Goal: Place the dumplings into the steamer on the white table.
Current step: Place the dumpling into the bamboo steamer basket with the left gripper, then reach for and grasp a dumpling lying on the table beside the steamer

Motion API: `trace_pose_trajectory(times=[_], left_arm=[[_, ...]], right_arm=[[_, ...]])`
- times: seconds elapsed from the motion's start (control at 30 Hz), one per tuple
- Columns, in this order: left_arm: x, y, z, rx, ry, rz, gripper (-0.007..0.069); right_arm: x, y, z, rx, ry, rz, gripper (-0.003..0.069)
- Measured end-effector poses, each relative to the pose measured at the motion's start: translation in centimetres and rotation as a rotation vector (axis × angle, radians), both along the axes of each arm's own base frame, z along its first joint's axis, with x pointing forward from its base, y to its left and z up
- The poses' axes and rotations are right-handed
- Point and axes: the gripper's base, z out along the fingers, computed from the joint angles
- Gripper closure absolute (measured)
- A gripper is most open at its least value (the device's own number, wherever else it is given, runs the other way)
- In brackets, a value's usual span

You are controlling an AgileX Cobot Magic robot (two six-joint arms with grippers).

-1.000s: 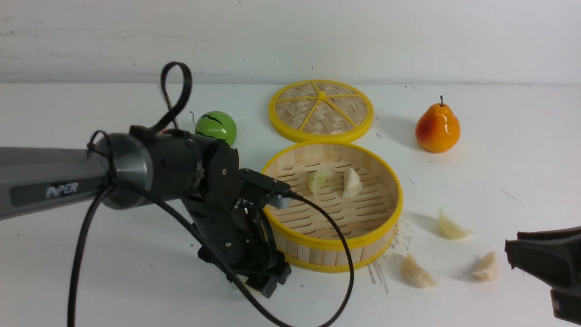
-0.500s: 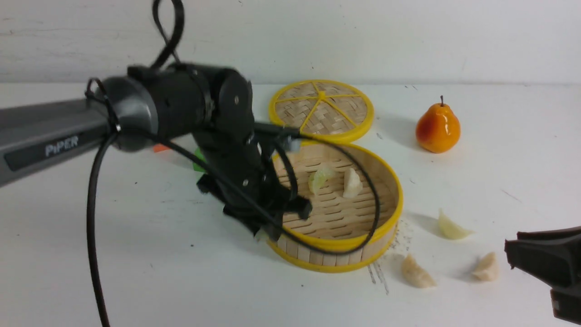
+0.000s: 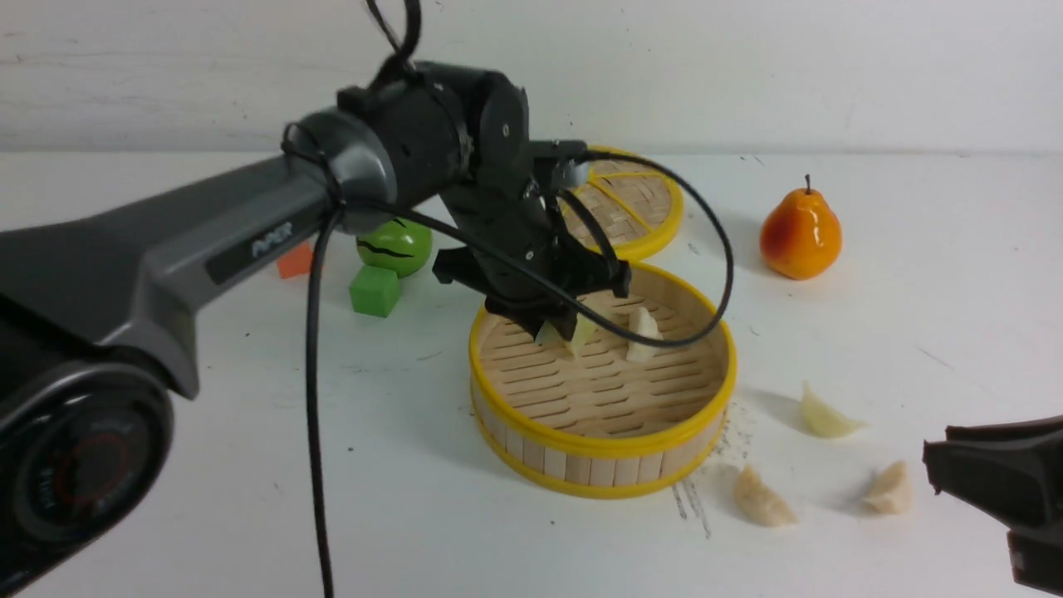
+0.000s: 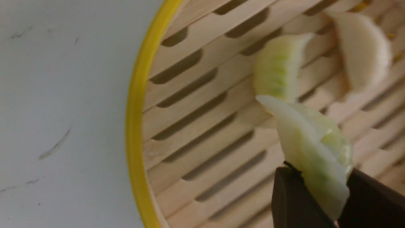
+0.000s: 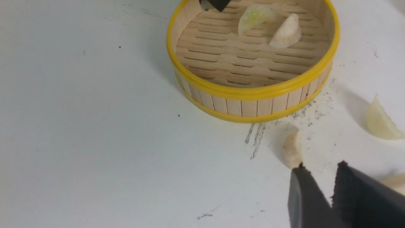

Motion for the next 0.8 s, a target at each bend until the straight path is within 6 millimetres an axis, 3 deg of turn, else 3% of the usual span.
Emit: trace_pose_trajectory(times=[0.13, 0.27, 0.47, 0.53, 0.6, 0.7, 0.8], left_arm=[[0.9, 0.1, -2.6, 0.053, 0.01, 0.045, 0.0454], [1.3, 0.2, -3.1, 0.072, -0.011, 0.07, 0.0427], [1.4, 0.4, -2.9, 0.077, -0.013, 0.088, 0.0186], [1.2, 0.4, -2.5, 0.073, -0.008, 0.09, 0.016], [0.8, 0.6, -1.2, 0.076, 0.005, 0.086, 0.0129], [-0.8, 1.2, 3.8, 0.064, -0.028, 0.022, 0.0136], [-2.7, 2.3, 8.5, 0.054, -0.091, -0.021, 0.0191]], right_arm=[[0.0, 0.0, 0.0, 0.007, 0.003, 0.001, 0.051], [0.0, 0.1, 0.0, 0.011, 0.004, 0.001, 0.051], [0.0, 0.0, 0.1, 0.011, -0.002, -0.004, 0.051], [0.1, 0.0, 0.1, 0.011, -0.004, -0.005, 0.051], [0.2, 0.0, 0.6, -0.004, -0.011, 0.006, 0.051], [0.9, 0.3, 1.9, -0.052, 0.023, 0.052, 0.0551], [2.0, 0.5, 2.9, -0.092, 0.078, 0.085, 0.0627]])
